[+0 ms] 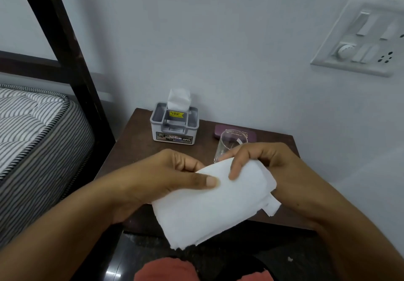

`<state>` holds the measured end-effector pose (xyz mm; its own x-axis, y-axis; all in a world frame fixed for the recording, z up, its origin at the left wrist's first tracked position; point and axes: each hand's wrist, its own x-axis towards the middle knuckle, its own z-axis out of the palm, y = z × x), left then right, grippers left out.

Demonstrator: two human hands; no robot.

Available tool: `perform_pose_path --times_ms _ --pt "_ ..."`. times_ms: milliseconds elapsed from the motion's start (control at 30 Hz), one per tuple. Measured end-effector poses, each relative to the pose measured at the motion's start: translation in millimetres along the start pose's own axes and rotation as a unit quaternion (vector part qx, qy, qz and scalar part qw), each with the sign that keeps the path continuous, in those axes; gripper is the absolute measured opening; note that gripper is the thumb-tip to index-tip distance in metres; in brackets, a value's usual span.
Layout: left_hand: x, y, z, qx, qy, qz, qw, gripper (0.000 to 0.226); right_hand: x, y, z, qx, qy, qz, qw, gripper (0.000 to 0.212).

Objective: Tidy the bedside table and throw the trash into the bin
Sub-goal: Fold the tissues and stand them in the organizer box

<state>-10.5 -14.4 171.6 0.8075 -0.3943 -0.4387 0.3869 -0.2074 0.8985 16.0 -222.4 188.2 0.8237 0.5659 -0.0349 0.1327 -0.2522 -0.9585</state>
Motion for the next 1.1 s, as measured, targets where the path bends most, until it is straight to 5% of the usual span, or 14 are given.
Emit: perform_pose_path --times_ms 100,167,267,333,500,667,1100 --pt "6.3 0.8 -2.4 -0.037 0.053 0.030 0.997 0.015 11.1 5.6 5.8 0.036 0.086 0.026 0.995 0.031" --pt "9.8 -5.2 -7.6 -0.067 0.104 0.063 0.990 0.025 20.0 15.0 10.5 0.203 0.137 0.054 0.968 0.029" --pt "15.6 -14.3 -14.9 -0.112 0.163 0.094 0.976 0.029 35.2 29.3 25.8 0.351 0.150 0.084 0.920 0.068" --pt "20.1 -18.4 -16.7 -0.132 0.166 0.103 0.972 0.027 38.4 38.2 39.8 0.282 0.120 0.086 0.948 0.071" --pt "28.8 -32.2 -25.6 -0.138 0.154 0.115 0.972 0.027 45.6 54.2 64.5 0.123 0.116 0.086 0.982 0.035" --pt "47.9 -50.6 -51.8 -0.105 0.202 0.135 0.964 0.025 76.2 74.6 75.3 0.007 0.146 0.089 0.985 0.018" --pt "152.2 -23.7 -145.3 0.113 0.338 0.205 0.912 0.017 219.4 98.7 47.9 -0.143 0.276 0.027 0.950 0.027"
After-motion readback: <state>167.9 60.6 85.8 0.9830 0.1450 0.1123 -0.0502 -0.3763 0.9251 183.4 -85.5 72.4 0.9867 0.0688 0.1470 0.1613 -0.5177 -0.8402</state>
